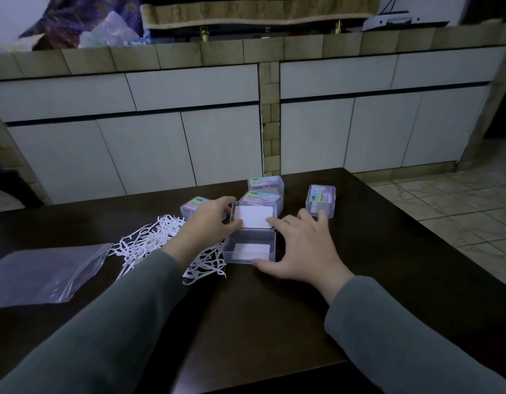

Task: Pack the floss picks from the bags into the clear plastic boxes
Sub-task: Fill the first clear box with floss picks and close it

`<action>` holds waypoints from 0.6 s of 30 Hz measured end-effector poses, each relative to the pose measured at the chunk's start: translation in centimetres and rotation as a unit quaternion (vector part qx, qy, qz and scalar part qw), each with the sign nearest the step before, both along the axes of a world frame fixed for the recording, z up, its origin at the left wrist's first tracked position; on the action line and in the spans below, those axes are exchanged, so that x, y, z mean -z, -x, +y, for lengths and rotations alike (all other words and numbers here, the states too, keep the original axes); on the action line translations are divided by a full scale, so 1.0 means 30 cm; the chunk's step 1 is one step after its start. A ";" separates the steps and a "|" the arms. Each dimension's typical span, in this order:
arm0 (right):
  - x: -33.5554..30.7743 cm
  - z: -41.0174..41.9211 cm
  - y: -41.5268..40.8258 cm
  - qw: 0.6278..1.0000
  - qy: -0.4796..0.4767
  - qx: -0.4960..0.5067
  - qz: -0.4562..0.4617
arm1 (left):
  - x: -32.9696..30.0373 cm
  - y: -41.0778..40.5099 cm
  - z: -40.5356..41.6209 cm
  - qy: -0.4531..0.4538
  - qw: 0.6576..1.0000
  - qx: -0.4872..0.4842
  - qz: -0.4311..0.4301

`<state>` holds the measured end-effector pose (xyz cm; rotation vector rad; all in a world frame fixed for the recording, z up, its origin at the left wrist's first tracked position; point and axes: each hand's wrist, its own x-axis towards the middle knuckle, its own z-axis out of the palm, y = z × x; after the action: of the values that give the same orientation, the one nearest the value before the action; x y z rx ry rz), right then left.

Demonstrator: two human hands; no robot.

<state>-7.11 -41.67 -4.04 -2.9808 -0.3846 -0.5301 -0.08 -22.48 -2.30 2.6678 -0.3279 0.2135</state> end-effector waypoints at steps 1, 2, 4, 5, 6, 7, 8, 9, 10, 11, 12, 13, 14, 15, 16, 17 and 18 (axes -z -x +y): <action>-0.002 0.008 0.010 1.000 0.004 -0.001 -0.014 | -0.007 0.012 0.006 0.005 1.000 0.007 -0.016; -0.003 0.017 0.018 1.000 0.004 -0.003 -0.026 | -0.014 0.023 0.014 0.009 0.999 0.015 -0.039; -0.004 0.044 0.032 0.998 -0.013 -0.008 -0.062 | -0.024 0.047 0.036 0.016 0.995 0.042 -0.092; -0.005 0.061 0.040 0.996 -0.029 -0.004 -0.082 | -0.028 0.059 0.050 0.021 0.991 0.059 -0.114; -0.007 0.079 0.047 0.994 -0.048 0.003 -0.100 | -0.032 0.071 0.066 0.027 0.988 0.075 -0.131; -0.008 0.099 0.054 0.991 -0.062 0.007 -0.115 | -0.035 0.083 0.083 0.031 0.985 0.087 -0.143; -0.008 0.121 0.063 0.989 -0.070 0.004 -0.127 | -0.037 0.095 0.102 0.035 0.983 0.095 -0.154; -0.006 0.145 0.069 0.988 -0.071 -0.007 -0.137 | -0.039 0.107 0.123 0.037 0.981 0.099 -0.162; -0.002 0.171 0.072 0.987 -0.071 -0.025 -0.142 | -0.041 0.119 0.146 0.037 0.980 0.100 -0.165; 0.001 0.198 0.072 0.986 -0.071 -0.043 -0.142 | -0.041 0.129 0.173 0.035 0.981 0.097 -0.161; 0.001 0.225 0.070 0.986 -0.067 -0.061 -0.137 | -0.040 0.137 0.202 0.028 0.984 0.090 -0.151; -0.001 0.253 0.067 0.987 -0.056 -0.075 -0.129 | -0.037 0.143 0.233 0.017 0.988 0.078 -0.134; -0.006 0.277 0.062 0.989 -0.040 -0.084 -0.114 | -0.035 0.148 0.261 0.004 0.991 0.065 -0.117; -0.012 0.296 0.056 0.991 -0.023 -0.087 -0.096 | -0.031 0.152 0.289 -0.007 0.993 0.055 -0.103; -0.019 0.308 0.049 0.994 -0.010 -0.085 -0.073 | -0.027 0.155 0.313 -0.014 0.994 0.047 -0.094; -0.022 0.313 0.039 0.996 -0.002 -0.079 -0.051 | -0.022 0.158 0.334 -0.019 0.995 0.040 -0.088; -0.024 0.312 0.032 0.997 0.004 -0.071 -0.038 | -0.016 0.159 0.351 -0.025 0.996 0.035 -0.083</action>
<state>-8.06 -32.32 -3.32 -2.9188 -0.6015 -0.6278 -4.85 -11.96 -1.82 2.6878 -0.4841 0.4105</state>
